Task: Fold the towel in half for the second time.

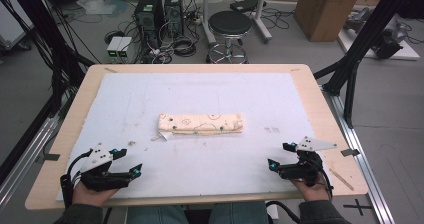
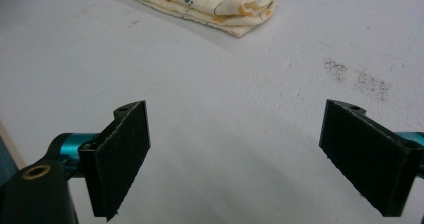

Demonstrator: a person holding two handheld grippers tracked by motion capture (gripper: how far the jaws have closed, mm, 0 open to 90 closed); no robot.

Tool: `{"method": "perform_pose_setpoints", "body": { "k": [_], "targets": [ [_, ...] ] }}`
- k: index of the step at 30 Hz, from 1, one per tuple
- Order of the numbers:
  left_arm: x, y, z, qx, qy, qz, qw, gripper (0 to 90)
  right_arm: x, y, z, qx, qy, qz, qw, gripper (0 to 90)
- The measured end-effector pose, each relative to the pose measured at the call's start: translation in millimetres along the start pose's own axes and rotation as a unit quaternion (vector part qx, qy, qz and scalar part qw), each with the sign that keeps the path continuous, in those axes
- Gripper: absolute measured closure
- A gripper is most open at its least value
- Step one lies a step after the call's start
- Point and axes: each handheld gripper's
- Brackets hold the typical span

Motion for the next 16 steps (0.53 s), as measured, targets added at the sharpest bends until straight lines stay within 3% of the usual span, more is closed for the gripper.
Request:
{"method": "perform_pose_setpoints", "body": {
  "k": [16],
  "targets": [
    [1.0,1.9,3.2,-0.004,-0.003,-0.008,1.0,23.7,1.0,-4.0,0.4,-0.004,-0.002,0.009,1.0,12.1]
  ]
}}
Point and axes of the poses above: each handheld gripper's, and its own axes: z roughly backward along the jaws, x roughly out of its underside, y roughly to its right, and after that the axes turned 5 degrees about x, right-handed
